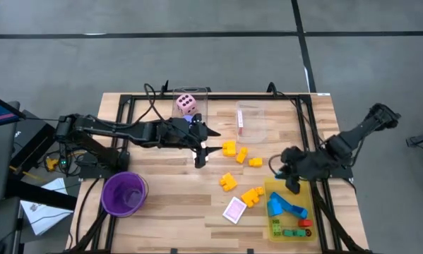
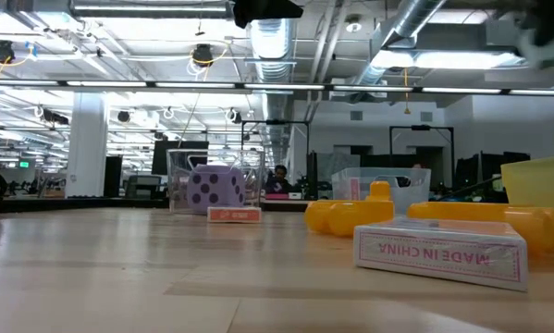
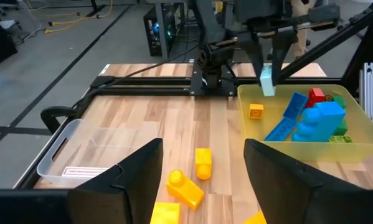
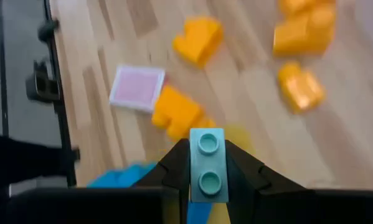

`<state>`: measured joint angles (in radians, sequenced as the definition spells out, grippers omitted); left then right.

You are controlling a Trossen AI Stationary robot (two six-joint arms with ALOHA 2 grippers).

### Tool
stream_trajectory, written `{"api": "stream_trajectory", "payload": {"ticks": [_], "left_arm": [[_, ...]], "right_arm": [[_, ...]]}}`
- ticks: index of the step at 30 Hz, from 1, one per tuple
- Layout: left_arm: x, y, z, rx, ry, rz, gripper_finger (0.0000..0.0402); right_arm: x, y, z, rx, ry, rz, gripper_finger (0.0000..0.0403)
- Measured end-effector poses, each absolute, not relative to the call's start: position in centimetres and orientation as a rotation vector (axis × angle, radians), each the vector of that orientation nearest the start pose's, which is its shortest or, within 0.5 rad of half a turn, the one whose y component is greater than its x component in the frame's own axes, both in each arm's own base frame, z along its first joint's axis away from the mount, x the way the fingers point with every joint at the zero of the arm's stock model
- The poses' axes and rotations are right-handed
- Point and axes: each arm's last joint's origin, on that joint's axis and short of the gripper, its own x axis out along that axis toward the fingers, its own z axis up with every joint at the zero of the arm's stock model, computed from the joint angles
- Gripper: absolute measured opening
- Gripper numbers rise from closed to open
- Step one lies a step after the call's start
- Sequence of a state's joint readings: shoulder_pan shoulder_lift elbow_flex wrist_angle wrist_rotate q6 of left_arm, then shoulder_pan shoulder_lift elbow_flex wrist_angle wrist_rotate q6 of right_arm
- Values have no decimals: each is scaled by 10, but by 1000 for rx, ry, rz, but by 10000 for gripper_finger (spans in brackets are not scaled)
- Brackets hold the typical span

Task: Pick & Place Toys
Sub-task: Put the light blue game piece into the bin

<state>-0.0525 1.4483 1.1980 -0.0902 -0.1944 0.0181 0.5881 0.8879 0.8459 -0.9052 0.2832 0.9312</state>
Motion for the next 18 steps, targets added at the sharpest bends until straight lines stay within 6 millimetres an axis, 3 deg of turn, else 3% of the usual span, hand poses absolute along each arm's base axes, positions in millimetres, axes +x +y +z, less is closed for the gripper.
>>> {"api": "stream_trajectory", "payload": {"ticks": [9, 18], "left_arm": [[330, -12, 331, 60, 339, 139, 214], [330, -11, 331, 53, 338, 157, 210]], "right_arm": [[100, 102, 273, 537, 956, -233, 59], [86, 132, 254, 548, 1026, -332, 59]]}}
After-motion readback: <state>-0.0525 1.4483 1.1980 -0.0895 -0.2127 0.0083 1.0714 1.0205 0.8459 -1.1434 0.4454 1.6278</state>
